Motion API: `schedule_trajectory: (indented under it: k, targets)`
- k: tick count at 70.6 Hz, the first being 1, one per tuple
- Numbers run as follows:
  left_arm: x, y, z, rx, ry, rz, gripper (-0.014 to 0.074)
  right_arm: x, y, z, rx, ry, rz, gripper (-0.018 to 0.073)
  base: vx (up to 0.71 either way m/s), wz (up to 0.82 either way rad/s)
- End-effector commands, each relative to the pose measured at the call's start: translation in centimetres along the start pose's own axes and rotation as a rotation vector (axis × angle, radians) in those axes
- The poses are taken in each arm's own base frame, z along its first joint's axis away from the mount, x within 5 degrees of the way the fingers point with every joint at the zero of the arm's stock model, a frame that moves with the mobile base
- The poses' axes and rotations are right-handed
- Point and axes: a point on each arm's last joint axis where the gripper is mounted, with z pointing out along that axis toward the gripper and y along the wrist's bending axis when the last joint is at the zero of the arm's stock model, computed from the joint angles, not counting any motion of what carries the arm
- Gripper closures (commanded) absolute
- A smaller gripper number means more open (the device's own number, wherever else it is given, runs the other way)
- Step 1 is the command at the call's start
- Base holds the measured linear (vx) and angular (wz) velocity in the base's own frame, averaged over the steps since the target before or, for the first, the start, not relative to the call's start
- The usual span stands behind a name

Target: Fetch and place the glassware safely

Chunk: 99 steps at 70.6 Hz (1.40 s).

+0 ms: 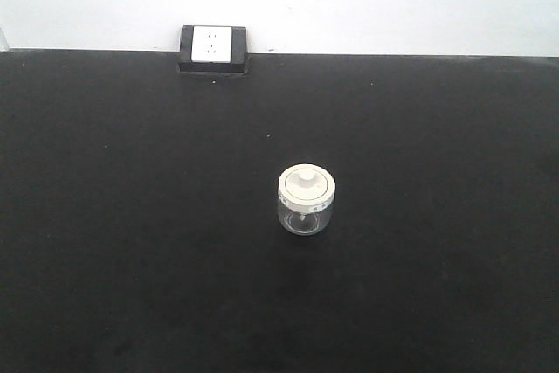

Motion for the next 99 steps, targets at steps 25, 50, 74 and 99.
schedule_trajectory:
  k: [25, 50, 74, 99]
  targets:
    - [0.2, 0.0, 0.1, 0.001, -0.055, -0.015, 0.0603, 3.6, 0.7, -1.1, -0.106, -0.127, 0.005, 0.0563, 0.0, 0.0]
    - [0.2, 0.0, 0.1, 0.001, -0.055, -0.015, 0.0603, 3.6, 0.7, -1.1, -0.106, -0.126, 0.004, 0.0563, 0.0, 0.0]
    - [0.2, 0.0, 0.1, 0.001, -0.055, -0.015, 0.0603, 3.6, 0.7, -1.1, -0.106, -0.126, 0.004, 0.0563, 0.0, 0.0]
    - [0.2, 0.0, 0.1, 0.001, -0.055, -0.015, 0.0603, 3.6, 0.7, -1.1, -0.106, -0.126, 0.004, 0.0563, 0.0, 0.0]
